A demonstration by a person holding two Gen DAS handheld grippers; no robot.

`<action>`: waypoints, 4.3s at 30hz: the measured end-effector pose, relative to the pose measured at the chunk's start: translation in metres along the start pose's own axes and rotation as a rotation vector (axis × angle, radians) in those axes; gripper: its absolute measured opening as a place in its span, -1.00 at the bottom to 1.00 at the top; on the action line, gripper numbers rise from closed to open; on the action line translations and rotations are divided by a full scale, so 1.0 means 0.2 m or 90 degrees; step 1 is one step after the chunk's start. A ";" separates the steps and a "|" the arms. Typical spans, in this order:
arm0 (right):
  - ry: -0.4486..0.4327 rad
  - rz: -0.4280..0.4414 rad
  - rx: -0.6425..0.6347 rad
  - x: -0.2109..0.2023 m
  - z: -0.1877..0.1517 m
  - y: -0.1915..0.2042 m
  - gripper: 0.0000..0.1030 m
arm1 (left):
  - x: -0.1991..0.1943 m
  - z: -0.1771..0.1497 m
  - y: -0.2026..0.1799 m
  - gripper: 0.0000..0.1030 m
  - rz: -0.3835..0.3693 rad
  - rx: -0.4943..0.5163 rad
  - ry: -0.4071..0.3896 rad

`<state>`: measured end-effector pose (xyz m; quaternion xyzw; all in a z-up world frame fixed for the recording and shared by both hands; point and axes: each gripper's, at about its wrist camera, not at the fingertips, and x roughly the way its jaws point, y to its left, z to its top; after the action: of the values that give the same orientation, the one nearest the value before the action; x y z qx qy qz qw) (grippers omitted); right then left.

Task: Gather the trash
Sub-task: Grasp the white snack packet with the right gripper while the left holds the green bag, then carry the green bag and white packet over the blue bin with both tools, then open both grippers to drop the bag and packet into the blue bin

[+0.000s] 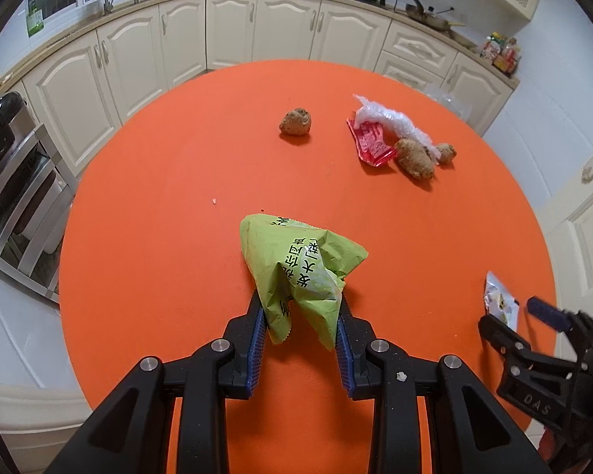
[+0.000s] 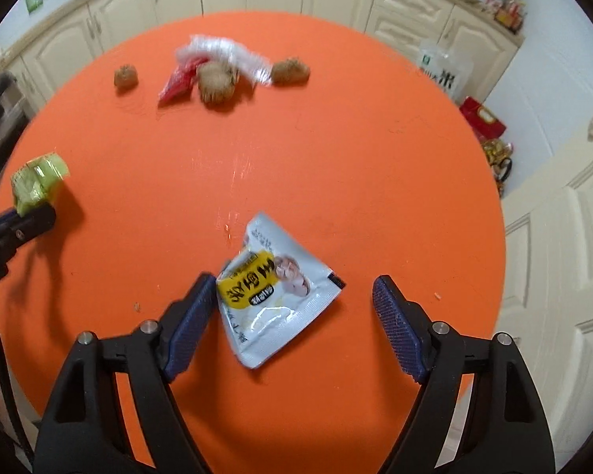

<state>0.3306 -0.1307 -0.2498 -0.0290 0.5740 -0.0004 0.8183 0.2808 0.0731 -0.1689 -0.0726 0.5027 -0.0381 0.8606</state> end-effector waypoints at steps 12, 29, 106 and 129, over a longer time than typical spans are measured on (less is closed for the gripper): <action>-0.020 0.058 0.089 -0.02 -0.03 -0.15 -0.66 | 0.02 -0.03 -0.06 -0.46 -0.006 0.008 0.003; -0.080 0.098 0.098 -0.17 0.02 -0.08 -0.77 | -0.15 -0.09 -0.12 -0.46 0.002 0.019 -0.037; -0.073 -0.078 0.490 -0.36 -0.86 -1.67 -0.89 | 0.69 -0.06 -2.19 0.02 -0.137 0.442 0.119; -0.020 -0.001 0.469 -0.16 -0.70 -1.54 -0.67 | 0.55 0.02 -1.93 0.07 -0.099 0.343 0.104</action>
<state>0.1978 -0.4432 -0.2521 0.2670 0.5228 -0.2070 0.7827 0.3418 -0.3215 -0.1980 0.1235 0.5349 -0.2413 0.8002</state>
